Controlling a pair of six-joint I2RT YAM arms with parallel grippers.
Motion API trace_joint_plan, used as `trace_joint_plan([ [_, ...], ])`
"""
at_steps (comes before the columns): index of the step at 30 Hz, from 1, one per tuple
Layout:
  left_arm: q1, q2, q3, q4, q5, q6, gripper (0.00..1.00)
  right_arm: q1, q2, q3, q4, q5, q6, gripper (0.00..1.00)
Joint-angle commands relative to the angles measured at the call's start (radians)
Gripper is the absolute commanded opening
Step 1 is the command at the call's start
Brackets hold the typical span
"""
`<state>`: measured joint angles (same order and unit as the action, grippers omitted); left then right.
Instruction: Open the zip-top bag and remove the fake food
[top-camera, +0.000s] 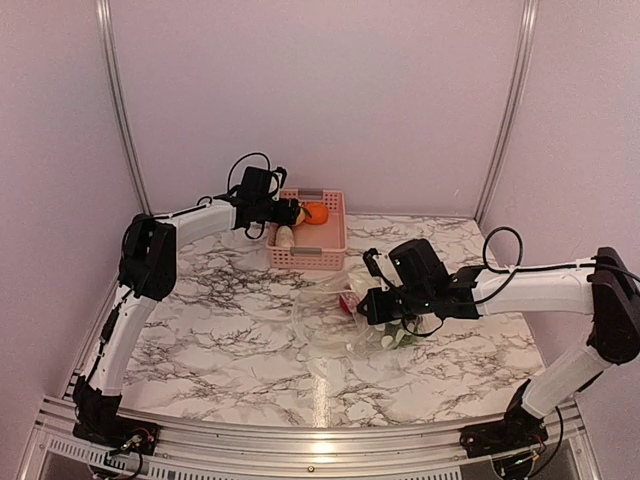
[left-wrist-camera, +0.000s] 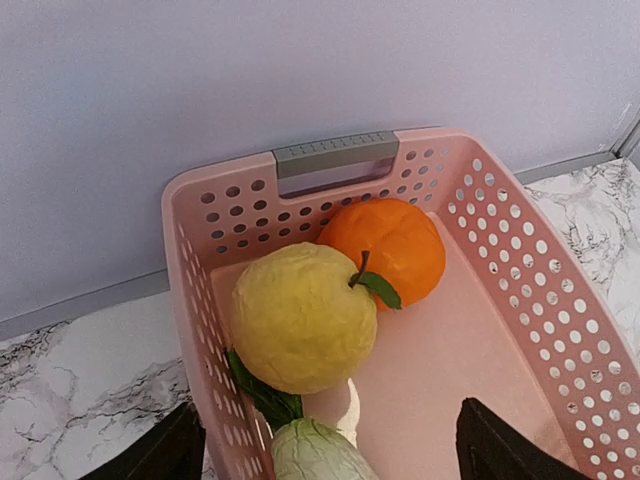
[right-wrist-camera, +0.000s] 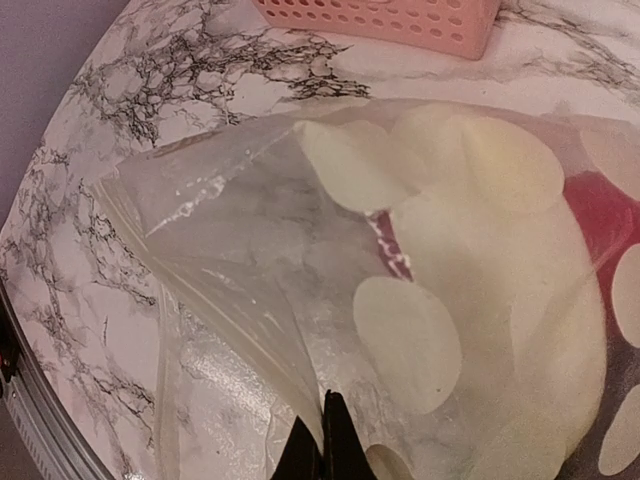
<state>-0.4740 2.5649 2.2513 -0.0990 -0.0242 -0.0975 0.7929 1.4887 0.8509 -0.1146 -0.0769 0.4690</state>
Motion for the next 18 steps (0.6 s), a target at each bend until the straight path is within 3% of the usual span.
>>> trace_joint_plan([
  [1, 0.003, -0.045, -0.03, 0.004, 0.006, 0.028, 0.89, -0.008, 0.01, 0.016, 0.003, -0.002, -0.013, 0.0],
  [12, -0.048, -0.48, -0.653, 0.344, 0.105, 0.074, 0.89, -0.006, 0.001, 0.035, 0.038, -0.046, -0.026, 0.0],
  [18, -0.096, -0.743, -1.089, 0.679, 0.169, -0.011, 0.86, 0.002, -0.007, 0.051, 0.058, -0.066, -0.029, 0.0],
])
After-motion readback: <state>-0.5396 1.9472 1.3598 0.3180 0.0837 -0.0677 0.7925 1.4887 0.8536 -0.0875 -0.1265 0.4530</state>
